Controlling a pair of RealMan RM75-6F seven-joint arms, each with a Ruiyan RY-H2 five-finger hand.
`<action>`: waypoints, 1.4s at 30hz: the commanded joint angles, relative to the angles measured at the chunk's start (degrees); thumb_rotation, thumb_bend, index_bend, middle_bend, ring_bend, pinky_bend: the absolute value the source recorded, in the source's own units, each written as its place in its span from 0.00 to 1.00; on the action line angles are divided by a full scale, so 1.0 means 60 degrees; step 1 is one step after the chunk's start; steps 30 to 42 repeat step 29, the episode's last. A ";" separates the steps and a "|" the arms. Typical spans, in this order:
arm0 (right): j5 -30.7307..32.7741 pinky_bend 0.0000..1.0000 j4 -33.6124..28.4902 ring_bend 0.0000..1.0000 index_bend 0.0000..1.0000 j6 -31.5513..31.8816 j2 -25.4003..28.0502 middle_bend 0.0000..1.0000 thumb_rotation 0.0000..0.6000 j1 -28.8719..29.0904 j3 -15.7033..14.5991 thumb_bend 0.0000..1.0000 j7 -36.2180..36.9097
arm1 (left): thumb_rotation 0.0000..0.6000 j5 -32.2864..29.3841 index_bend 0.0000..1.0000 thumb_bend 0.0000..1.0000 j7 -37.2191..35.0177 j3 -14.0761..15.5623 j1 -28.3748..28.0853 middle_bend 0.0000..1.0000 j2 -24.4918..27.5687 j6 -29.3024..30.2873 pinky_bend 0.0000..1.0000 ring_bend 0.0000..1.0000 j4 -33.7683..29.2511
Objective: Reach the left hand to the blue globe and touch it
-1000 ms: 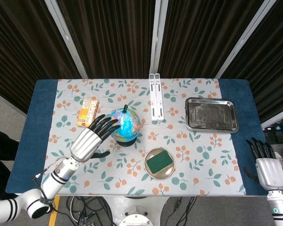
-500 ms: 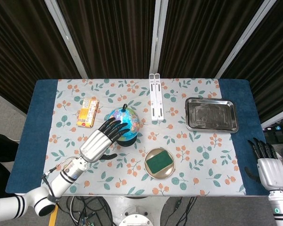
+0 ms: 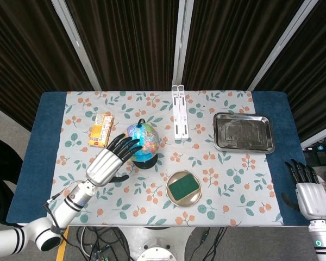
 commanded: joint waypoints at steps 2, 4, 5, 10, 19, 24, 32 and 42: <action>-0.0001 0.00 0.0002 0.00 0.00 0.0006 0.0003 0.00 1.00 -0.0004 -0.0001 0.22 -0.0002 | 1.00 -0.0165 0.14 0.03 0.0013 0.0010 0.0167 0.09 0.0152 0.0123 0.08 0.07 0.0031; -0.0009 0.00 -0.0005 0.00 0.00 0.0005 0.0002 0.00 1.00 0.0000 -0.0002 0.22 -0.0013 | 1.00 -0.0228 0.14 0.03 -0.0011 0.0033 0.0273 0.09 0.0264 0.0209 0.08 0.07 0.0043; -0.0011 0.00 -0.0009 0.00 0.00 0.0004 0.0000 0.00 1.00 0.0001 -0.0003 0.22 -0.0024 | 1.00 -0.0251 0.14 0.03 -0.0022 0.0045 0.0320 0.09 0.0313 0.0249 0.08 0.07 0.0046; -0.0010 0.00 -0.0050 0.00 0.00 0.0009 0.0004 0.00 1.00 0.0007 0.0005 0.22 -0.0080 | 1.00 -0.0403 0.14 0.03 -0.0121 0.0086 0.0592 0.10 0.0611 0.0467 0.08 0.07 0.0104; -0.0028 0.00 -0.0129 0.00 0.00 0.0045 0.0043 0.00 1.00 0.0002 0.0011 0.22 -0.0131 | 1.00 -0.0633 0.15 0.03 -0.0361 0.0241 0.1250 0.10 0.1184 0.1017 0.08 0.07 0.0265; -0.0064 0.00 -0.0262 0.00 0.00 0.0068 0.0081 0.00 1.00 0.0025 0.0030 0.22 -0.0185 | 1.00 -0.0810 0.16 0.03 -0.0310 0.0680 0.2046 0.10 0.1565 0.1533 0.08 0.07 0.0561; -0.0126 0.00 -0.0421 0.00 0.00 0.0122 0.0092 0.00 1.00 0.0041 0.0041 0.22 -0.0316 | 1.00 -0.1076 0.16 0.03 -0.0479 0.1183 0.3047 0.10 0.1872 0.2153 0.08 0.01 0.1055; -0.0126 0.00 -0.0421 0.00 0.00 0.0122 0.0092 0.00 1.00 0.0041 0.0041 0.22 -0.0316 | 1.00 -0.1076 0.16 0.03 -0.0479 0.1183 0.3047 0.10 0.1872 0.2153 0.08 0.01 0.1055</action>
